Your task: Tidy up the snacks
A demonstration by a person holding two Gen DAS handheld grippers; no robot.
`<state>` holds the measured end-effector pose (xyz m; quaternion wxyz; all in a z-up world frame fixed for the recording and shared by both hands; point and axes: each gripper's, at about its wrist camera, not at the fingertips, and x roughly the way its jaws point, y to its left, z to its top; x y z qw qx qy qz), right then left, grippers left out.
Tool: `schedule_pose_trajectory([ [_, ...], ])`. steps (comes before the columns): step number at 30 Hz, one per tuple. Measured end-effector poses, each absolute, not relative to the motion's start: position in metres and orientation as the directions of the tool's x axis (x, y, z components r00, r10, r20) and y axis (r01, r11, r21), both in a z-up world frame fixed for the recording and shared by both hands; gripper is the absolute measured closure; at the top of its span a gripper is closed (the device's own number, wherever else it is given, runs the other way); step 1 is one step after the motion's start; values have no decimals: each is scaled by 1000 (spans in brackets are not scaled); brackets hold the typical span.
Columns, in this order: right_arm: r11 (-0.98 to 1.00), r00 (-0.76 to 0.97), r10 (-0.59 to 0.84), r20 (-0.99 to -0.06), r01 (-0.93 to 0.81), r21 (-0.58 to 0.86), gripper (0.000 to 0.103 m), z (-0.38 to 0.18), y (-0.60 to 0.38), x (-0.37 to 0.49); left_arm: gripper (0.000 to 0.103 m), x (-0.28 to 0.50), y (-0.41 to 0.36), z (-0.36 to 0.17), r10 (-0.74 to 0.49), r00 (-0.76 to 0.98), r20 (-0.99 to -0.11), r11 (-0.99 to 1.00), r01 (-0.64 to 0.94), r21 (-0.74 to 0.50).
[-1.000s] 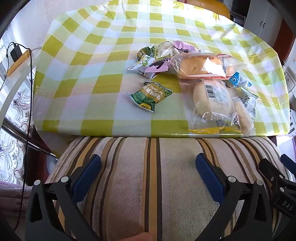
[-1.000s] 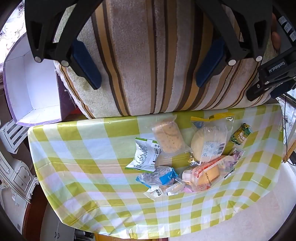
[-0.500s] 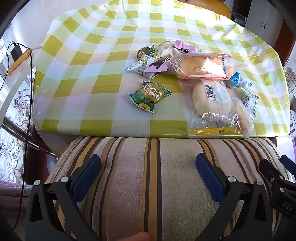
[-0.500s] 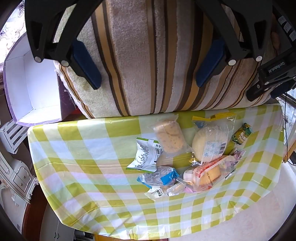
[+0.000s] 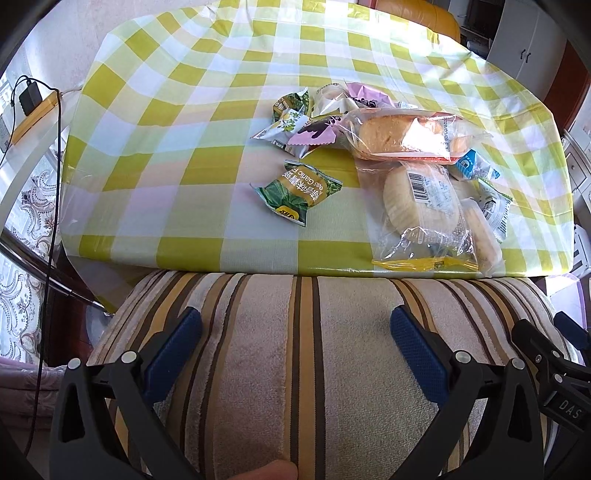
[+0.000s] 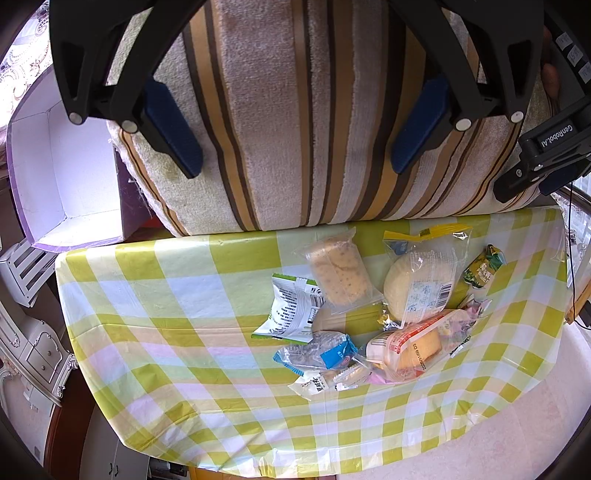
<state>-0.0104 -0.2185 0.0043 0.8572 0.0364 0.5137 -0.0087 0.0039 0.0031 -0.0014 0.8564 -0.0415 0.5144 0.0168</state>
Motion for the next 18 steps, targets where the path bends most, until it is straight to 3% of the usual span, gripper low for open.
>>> schedule_pose_trajectory([
  [18, 997, 472, 22, -882, 51, 53, 1, 4, -219, -11, 4, 4, 3, -2, -9, 469, -883, 996, -72, -48],
])
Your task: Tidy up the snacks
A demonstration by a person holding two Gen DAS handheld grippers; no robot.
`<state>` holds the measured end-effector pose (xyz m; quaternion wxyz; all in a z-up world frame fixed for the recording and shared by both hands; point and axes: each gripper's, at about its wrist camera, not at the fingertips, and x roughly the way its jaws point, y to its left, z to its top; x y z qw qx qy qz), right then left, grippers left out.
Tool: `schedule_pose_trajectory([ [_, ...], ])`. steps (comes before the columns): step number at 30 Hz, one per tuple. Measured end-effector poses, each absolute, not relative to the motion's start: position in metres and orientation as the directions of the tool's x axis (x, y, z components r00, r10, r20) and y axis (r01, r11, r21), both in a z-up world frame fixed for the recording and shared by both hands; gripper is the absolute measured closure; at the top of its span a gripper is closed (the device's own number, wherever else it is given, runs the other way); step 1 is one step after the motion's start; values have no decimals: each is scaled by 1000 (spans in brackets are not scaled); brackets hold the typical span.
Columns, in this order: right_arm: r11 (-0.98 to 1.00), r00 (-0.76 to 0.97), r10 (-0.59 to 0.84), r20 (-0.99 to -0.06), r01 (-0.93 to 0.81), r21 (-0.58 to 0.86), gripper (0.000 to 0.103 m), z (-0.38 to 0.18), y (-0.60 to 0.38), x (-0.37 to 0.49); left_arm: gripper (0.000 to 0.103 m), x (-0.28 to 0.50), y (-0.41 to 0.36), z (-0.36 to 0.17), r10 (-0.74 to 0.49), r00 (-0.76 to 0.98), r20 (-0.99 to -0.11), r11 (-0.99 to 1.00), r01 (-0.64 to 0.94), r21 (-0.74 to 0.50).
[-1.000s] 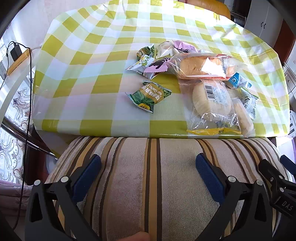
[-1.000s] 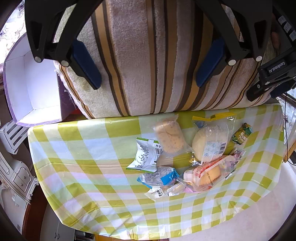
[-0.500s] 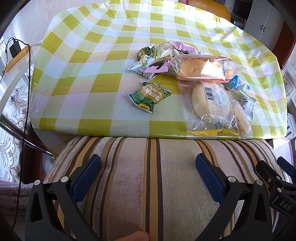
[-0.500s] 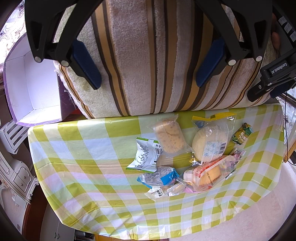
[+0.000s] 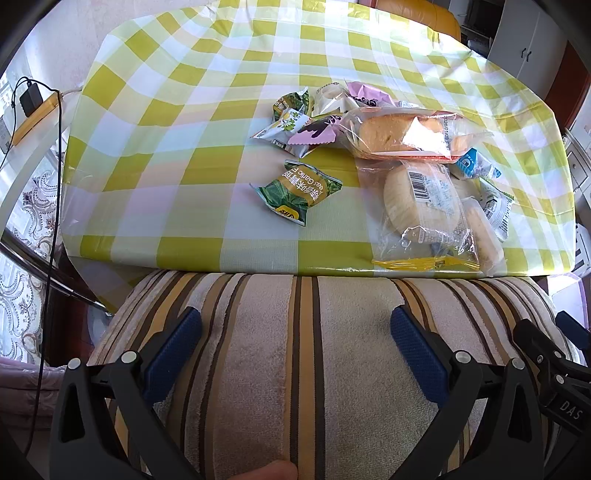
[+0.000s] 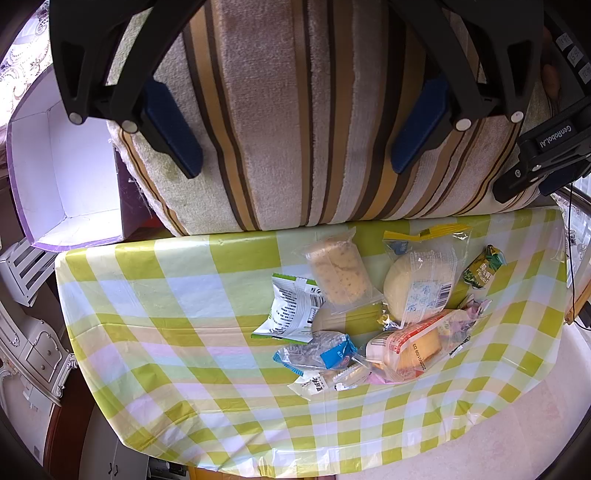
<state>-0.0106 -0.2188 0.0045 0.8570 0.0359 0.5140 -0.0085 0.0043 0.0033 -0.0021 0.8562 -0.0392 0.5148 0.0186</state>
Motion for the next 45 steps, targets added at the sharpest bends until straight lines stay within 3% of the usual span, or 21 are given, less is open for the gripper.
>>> schedule_pose_trajectory([
  [45, 996, 506, 20, -862, 64, 60, 1, 2, -220, -17, 4, 5, -7, -2, 72, 482, -873, 995, -99, 27],
])
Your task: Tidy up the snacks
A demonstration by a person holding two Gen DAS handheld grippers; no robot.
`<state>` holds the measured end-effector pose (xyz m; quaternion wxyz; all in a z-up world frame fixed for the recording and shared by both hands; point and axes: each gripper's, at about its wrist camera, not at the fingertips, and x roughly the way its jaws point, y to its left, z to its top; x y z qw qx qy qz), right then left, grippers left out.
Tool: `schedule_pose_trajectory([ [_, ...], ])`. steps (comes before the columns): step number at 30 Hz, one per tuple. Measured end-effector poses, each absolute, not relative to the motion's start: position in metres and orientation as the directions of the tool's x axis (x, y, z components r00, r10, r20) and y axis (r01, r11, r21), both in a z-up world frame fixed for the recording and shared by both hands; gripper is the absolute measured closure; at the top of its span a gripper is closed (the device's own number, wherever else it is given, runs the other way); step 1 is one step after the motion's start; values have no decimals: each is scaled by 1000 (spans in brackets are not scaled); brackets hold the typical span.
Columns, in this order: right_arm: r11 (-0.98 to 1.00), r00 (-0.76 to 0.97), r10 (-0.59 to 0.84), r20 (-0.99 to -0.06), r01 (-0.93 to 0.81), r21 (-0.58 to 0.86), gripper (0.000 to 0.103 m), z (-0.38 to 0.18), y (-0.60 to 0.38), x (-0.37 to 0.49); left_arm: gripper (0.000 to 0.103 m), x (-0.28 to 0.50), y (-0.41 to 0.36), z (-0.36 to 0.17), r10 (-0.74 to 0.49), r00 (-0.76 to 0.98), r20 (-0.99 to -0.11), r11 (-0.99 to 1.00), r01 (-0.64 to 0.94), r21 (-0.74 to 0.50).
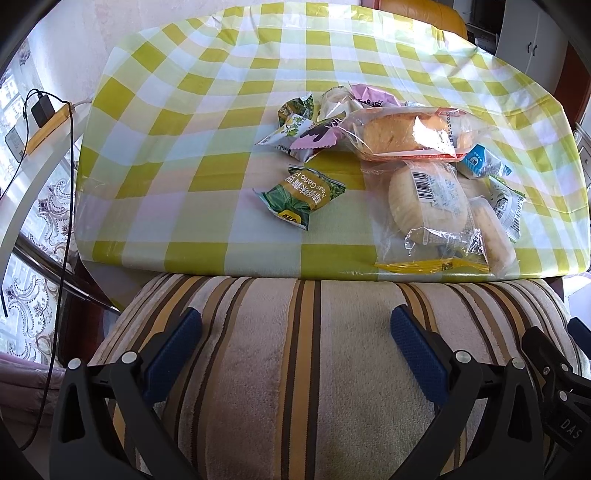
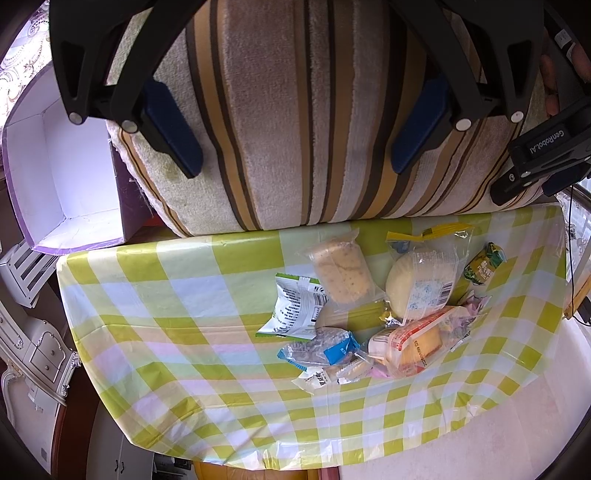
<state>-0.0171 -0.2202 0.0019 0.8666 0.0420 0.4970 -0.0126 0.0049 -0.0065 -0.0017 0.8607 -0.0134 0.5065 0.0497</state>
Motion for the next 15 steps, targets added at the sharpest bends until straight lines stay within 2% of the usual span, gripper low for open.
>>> schedule_pose_trajectory([
  [15, 998, 481, 17, -876, 49, 46, 1, 1, -218, -12, 4, 6, -7, -2, 61, 489, -870, 995, -104, 11],
])
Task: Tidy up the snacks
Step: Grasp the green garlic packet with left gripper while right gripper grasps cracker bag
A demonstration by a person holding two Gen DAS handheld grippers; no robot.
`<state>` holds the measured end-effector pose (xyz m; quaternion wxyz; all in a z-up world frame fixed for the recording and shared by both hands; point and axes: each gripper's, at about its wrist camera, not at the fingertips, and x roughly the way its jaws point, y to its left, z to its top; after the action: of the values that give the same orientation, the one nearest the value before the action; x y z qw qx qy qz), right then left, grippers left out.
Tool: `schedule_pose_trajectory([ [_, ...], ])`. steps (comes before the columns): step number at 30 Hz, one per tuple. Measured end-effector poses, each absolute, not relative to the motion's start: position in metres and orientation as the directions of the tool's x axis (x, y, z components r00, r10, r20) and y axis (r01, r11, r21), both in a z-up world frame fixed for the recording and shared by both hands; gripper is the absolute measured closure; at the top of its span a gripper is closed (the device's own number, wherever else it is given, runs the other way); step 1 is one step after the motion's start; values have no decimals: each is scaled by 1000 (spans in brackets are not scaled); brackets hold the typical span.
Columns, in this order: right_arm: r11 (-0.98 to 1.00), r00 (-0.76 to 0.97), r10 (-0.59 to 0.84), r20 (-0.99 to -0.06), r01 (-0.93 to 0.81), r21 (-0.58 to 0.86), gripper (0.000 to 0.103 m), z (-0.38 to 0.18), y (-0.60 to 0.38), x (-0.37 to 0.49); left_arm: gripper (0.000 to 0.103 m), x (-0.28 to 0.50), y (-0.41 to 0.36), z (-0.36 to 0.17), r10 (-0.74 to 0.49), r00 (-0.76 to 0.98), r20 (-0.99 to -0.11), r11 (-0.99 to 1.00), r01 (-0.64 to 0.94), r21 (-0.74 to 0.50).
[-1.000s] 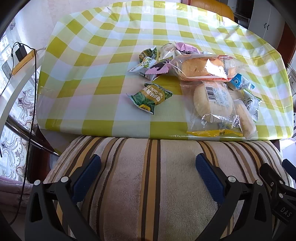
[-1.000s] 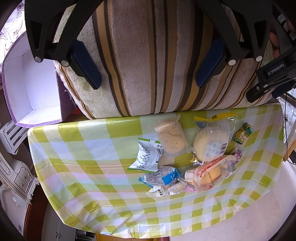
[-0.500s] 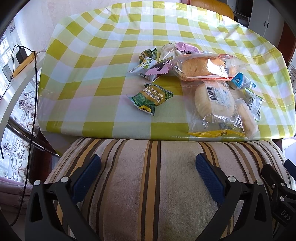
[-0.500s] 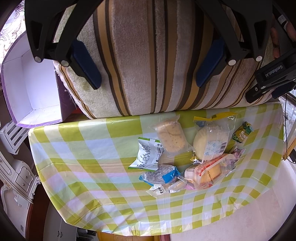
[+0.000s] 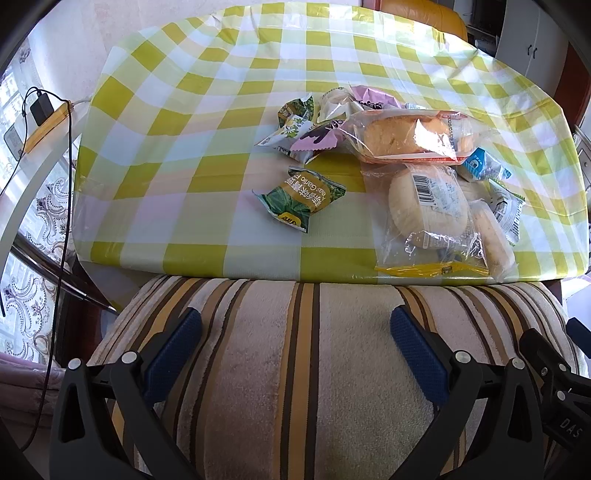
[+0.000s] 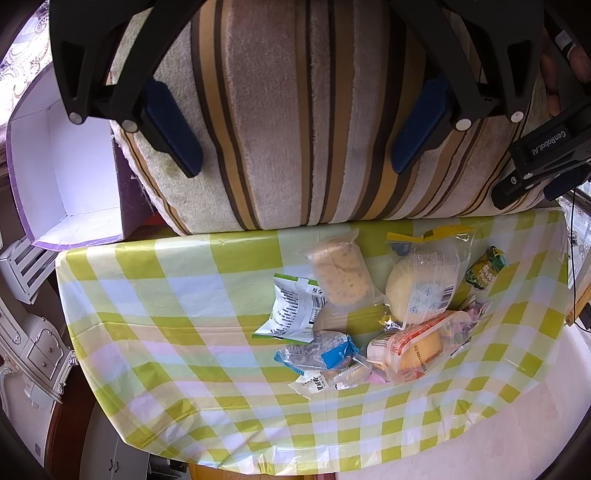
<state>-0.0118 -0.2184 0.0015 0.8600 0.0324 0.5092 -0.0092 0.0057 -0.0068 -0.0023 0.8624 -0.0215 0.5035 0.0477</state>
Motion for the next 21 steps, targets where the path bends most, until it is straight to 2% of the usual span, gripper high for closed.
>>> schedule_pose_trajectory([
  [7, 996, 451, 53, -891, 36, 78, 1, 1, -223, 4, 7, 12, -4, -1, 44, 499, -865, 994, -109, -12],
  [15, 994, 437, 83, -896, 25, 104, 1, -5, -228, 34, 25, 34, 6, -2, 10, 499, -867, 990, -129, -63],
  [21, 995, 427, 93, -899, -17, 95, 1, -8, -219, 57, 28, 60, 13, -1, 18, 508, -861, 990, -129, -55],
])
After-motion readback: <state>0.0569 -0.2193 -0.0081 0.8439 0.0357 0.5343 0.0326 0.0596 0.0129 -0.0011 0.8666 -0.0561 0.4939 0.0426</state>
